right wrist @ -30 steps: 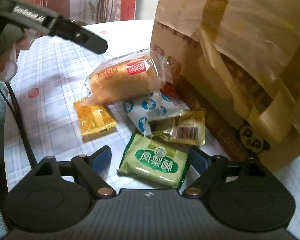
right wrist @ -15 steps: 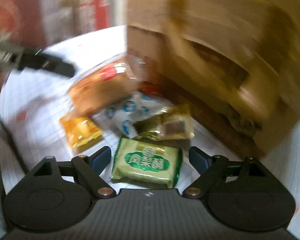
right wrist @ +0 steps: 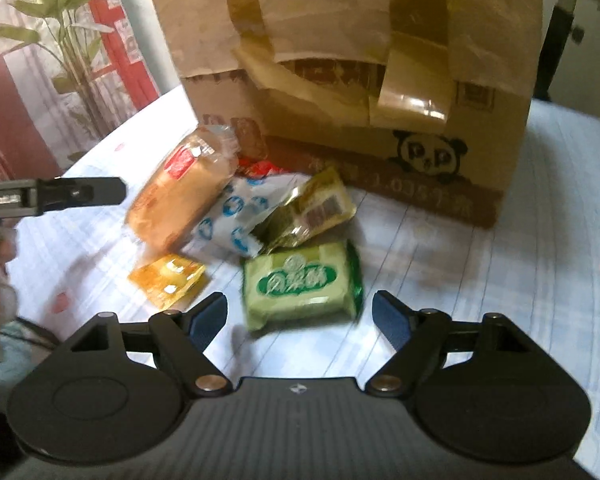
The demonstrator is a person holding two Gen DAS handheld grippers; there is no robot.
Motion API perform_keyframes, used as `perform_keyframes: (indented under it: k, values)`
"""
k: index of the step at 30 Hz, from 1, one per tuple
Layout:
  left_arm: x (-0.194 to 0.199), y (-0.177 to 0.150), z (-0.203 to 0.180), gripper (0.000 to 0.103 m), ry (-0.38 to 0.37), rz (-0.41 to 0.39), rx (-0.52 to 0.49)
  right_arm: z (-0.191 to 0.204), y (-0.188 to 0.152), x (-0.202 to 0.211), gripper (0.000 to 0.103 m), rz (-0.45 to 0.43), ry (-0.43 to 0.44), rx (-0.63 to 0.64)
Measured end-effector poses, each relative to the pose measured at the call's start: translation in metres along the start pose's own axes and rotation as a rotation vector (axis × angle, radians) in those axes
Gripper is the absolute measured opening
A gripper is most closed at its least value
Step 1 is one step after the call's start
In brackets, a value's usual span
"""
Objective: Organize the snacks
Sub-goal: 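Move left tool to the bread roll while right tool approaches the green pastry pack, then grasp the bread roll with left tool while right tool grasps the green pastry pack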
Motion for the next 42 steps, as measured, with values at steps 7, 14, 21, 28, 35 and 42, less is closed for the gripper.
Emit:
perform_keyframes:
  k: [7, 14, 21, 28, 35, 42]
  values:
    - [0.001, -0.001, 0.0, 0.078, -0.003, -0.005, 0.004, 0.02, 0.009, 0.014, 0.082, 0.002, -0.135, 0.296]
    - [0.001, -0.003, 0.005, 0.078, 0.004, -0.002, 0.018, 0.026, 0.015, 0.004, 0.081, -0.032, -0.164, 0.237]
    - [0.001, -0.003, 0.006, 0.078, 0.004, -0.005, 0.022, 0.023, 0.008, -0.012, 0.081, -0.012, -0.204, 0.222]
    - [-0.002, -0.003, 0.009, 0.078, 0.004, -0.001, 0.03, -0.012, -0.007, 0.006, 0.081, -0.004, -0.274, 0.149]
    - [-0.005, -0.004, 0.006, 0.078, 0.011, 0.003, 0.031, -0.023, -0.001, 0.023, 0.079, -0.084, -0.175, -0.037]
    - [-0.008, -0.001, 0.0, 0.078, 0.008, 0.005, -0.017, -0.002, 0.021, -0.005, 0.074, -0.069, -0.19, -0.077]
Point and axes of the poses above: each gripper's, at about its wrist camera, not at the fingertips, and x roughly against the way its jaws point, z to its left, y to its top, the point moved 2 cm from there along -x, roughly the way its jaws point, and after that the axes turned 10 degrees about z, right-handed, at the moved point
